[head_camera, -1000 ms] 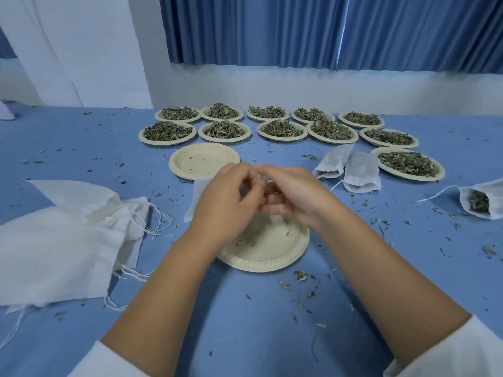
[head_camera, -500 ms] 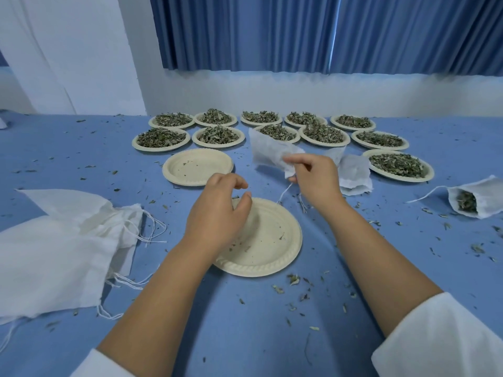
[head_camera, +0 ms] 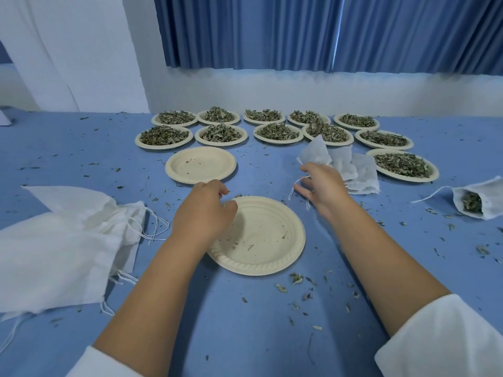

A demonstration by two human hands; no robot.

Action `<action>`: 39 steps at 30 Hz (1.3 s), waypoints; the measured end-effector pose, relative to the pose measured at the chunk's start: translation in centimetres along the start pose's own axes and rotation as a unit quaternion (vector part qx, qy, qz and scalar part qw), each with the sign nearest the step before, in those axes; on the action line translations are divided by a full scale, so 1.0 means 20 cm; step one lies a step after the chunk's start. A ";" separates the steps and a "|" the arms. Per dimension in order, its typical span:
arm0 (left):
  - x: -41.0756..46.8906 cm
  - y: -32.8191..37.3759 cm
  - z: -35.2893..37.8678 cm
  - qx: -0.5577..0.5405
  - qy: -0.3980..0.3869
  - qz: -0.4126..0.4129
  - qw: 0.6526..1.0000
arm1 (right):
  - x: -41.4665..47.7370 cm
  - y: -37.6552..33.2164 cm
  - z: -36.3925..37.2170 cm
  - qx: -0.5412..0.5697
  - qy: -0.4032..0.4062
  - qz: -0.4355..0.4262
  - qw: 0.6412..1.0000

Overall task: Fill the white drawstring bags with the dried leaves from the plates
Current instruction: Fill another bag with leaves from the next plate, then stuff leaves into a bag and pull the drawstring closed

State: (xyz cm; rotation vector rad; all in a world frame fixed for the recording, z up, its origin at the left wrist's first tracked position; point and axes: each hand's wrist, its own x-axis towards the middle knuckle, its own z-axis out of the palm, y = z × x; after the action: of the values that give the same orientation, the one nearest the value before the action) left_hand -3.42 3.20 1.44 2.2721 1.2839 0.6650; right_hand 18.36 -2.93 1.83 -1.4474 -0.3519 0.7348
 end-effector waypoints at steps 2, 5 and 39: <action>0.01 -0.01 -0.01 0.020 -0.023 -0.034 0.999 | -0.02 -0.01 0.00 -0.012 -0.003 0.000 1.000; 0.01 -0.03 -0.02 0.054 -0.063 -0.078 0.993 | -0.07 -0.03 0.01 -0.097 -0.001 -0.015 0.995; 0.20 -0.16 -0.09 -0.185 0.124 -0.115 0.968 | 0.10 0.04 0.73 -0.097 -0.032 0.022 0.995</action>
State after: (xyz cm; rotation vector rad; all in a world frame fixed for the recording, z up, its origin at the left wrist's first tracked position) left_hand -4.94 8.40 1.73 1.7509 1.3752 1.0302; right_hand 10.40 9.59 2.42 -1.6215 -0.4517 0.8017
